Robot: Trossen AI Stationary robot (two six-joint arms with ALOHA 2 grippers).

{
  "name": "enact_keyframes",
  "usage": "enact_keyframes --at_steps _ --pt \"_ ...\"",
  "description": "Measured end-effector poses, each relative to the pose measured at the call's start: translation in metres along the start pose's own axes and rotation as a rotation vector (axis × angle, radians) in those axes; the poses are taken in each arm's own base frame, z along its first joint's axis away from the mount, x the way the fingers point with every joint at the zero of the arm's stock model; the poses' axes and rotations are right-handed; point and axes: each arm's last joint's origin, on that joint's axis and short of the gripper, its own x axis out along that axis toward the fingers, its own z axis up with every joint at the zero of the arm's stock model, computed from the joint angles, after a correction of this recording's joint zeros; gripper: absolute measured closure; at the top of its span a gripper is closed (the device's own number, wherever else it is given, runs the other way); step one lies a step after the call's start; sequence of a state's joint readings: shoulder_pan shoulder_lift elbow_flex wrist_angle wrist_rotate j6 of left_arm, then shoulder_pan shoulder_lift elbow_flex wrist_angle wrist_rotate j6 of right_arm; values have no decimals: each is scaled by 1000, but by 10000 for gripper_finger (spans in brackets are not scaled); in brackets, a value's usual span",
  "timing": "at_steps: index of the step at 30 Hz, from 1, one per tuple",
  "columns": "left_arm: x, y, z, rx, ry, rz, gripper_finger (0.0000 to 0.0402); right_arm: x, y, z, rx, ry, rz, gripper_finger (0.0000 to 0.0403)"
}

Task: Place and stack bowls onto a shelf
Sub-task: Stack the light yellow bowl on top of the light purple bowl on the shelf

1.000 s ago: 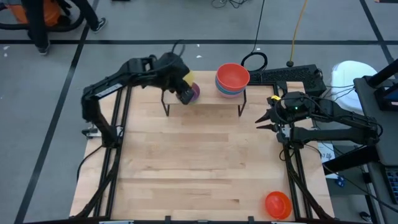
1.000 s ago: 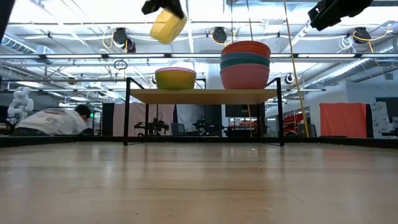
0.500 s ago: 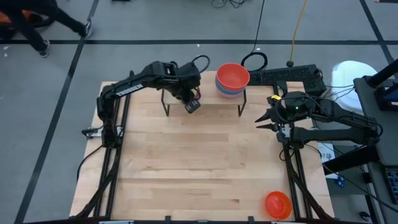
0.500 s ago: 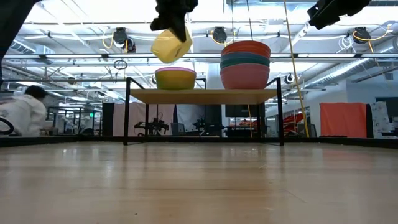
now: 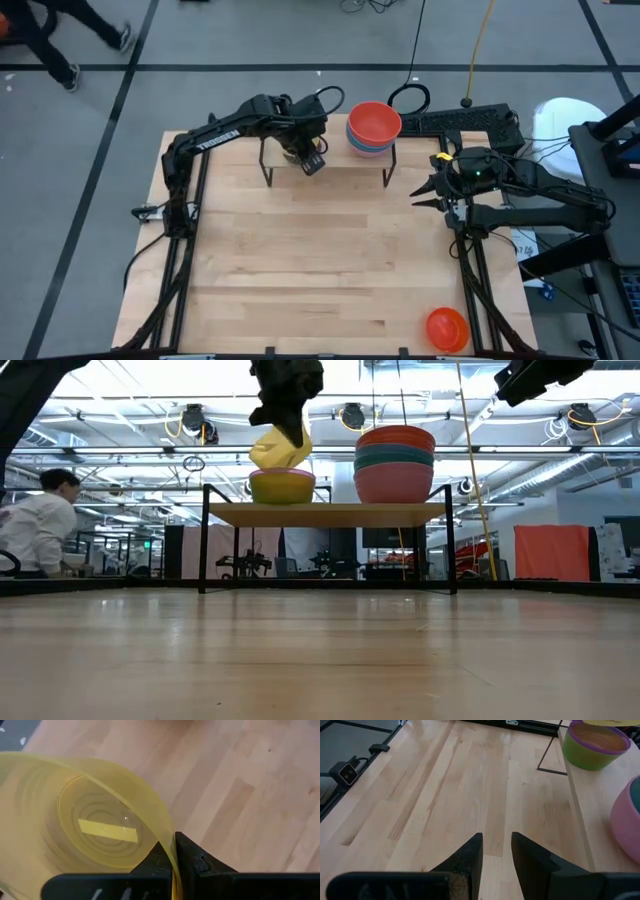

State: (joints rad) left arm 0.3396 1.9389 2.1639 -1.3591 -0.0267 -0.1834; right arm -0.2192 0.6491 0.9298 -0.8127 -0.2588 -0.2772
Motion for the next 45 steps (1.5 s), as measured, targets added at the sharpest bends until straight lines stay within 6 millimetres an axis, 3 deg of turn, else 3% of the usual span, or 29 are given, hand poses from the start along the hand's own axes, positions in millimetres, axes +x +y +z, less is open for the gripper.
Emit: enact_keyframes --at_steps 20,33,45 --pt "48 30 7 6 152 50 398 -5 1 -1 -10 -19 -6 305" --pt "50 31 8 -37 149 46 342 -6 2 -1 -12 -25 -8 305" --pt "44 35 4 -63 193 57 335 -6 1 -1 -11 -12 -56 305"
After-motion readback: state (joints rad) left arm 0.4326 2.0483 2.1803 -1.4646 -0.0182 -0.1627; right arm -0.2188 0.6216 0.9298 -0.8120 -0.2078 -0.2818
